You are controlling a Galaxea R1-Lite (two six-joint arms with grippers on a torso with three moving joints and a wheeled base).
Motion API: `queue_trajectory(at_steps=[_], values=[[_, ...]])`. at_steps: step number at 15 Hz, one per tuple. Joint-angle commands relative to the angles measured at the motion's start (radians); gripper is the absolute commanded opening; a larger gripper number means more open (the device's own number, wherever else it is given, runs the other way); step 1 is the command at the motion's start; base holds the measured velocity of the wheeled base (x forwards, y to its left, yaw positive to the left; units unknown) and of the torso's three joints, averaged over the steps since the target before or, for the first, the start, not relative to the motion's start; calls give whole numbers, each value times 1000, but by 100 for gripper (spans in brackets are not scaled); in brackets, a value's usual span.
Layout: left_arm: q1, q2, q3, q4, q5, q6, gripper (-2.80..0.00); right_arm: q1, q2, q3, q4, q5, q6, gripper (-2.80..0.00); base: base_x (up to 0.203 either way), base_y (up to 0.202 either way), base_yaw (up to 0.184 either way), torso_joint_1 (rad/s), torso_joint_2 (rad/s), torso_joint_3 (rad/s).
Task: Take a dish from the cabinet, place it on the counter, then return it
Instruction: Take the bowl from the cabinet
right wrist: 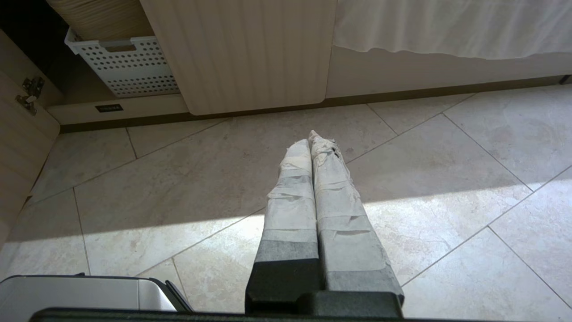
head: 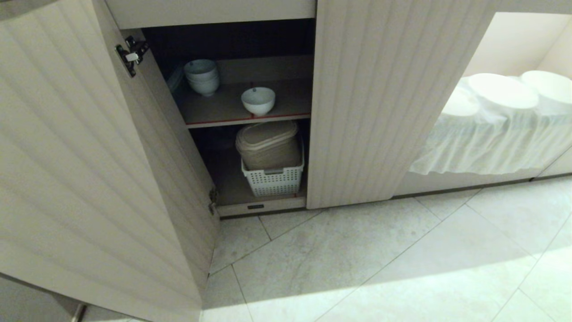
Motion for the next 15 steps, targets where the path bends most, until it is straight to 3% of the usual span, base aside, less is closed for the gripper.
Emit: queue_trajectory(at_steps=[1,6,15], values=[[0,0,0,-1,1,-2,-280,0,0,0,0,0,1,-280,0,0,0,0,0,0],[1,0,0,-1,1,0,-280,1,0,0,0,0,1,-280,2,-46,1,-1,1,1],[1,0,0,-1,1,-2,-280,1,0,0,0,0,-1,-280,0,-195,0,2,3,4]])
